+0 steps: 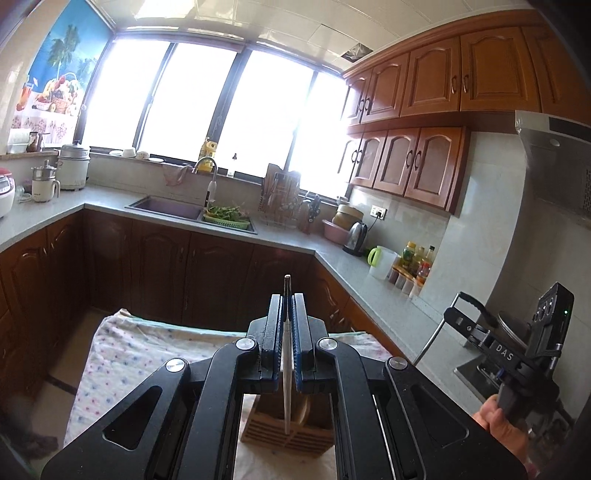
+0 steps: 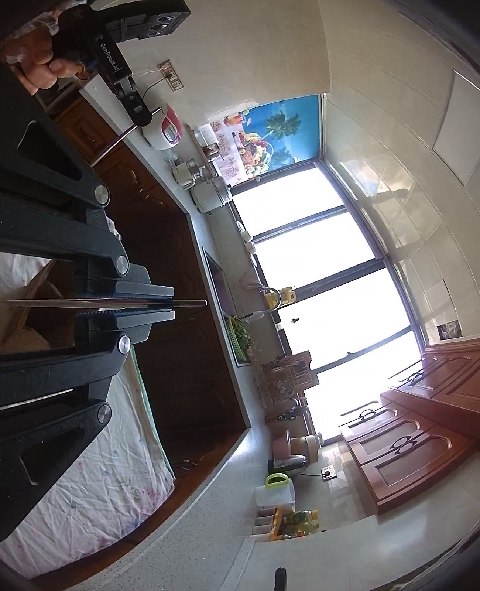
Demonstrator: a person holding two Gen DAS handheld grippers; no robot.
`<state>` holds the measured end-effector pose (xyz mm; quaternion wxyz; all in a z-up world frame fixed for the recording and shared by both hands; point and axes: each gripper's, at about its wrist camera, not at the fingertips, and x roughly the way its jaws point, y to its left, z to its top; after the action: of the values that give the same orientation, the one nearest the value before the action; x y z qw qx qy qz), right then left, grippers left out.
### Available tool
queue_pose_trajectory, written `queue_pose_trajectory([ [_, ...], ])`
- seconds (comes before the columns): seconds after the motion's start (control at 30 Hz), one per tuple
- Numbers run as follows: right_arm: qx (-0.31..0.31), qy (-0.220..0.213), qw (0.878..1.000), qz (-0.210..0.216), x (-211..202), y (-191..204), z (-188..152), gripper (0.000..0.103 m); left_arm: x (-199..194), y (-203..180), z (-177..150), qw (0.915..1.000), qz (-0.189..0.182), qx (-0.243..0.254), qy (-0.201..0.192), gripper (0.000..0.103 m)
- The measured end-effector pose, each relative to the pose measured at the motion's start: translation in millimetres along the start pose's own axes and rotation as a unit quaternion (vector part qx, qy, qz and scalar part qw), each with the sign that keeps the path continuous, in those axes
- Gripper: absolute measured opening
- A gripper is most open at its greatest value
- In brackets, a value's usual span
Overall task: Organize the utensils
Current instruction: 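Lift the held chopsticks upright and carry both tools over the wooden holder, then open the left tool to drop its chopstick into the holder while the right tool releases its chopstick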
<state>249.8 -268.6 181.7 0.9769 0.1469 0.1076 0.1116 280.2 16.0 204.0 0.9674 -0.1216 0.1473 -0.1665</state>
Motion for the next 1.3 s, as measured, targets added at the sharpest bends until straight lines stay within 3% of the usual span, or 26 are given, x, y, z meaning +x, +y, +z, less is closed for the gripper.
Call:
queue_pose_trajectory([
  [0.17, 0.0, -0.006, 1.0, -0.014, 32, -10, -12, 0.004, 43, 6, -8, 0.9999, 0.011, -0.01, 0.004, 0.004],
  [0.43, -0.003, 0.017, 0.999, -0.032, 69, -25, -64, 0.004, 97, 25, -57, 0.9975, 0.031, -0.048, 0.041, 0.004],
  [0.73, 0.019, 0.03, 0.999, -0.037, 76, -39, -88, 0.005, 118, 34, -88, 0.9948, 0.033, -0.061, 0.074, 0.004],
  [1.17, 0.02, 0.049, 0.998, -0.034, 80, -41, -82, 0.006, 118, 35, -85, 0.9944, 0.035, -0.055, 0.083, 0.005],
  [1.2, 0.022, 0.052, 0.998, -0.034, 81, -41, -82, 0.01, 118, 36, -85, 0.994, 0.036, -0.057, 0.085, 0.007],
  [1.3, 0.032, 0.057, 0.997, -0.033, 80, -45, -80, 0.015, 116, 40, -85, 0.9923, 0.042, -0.07, 0.093, 0.031],
])
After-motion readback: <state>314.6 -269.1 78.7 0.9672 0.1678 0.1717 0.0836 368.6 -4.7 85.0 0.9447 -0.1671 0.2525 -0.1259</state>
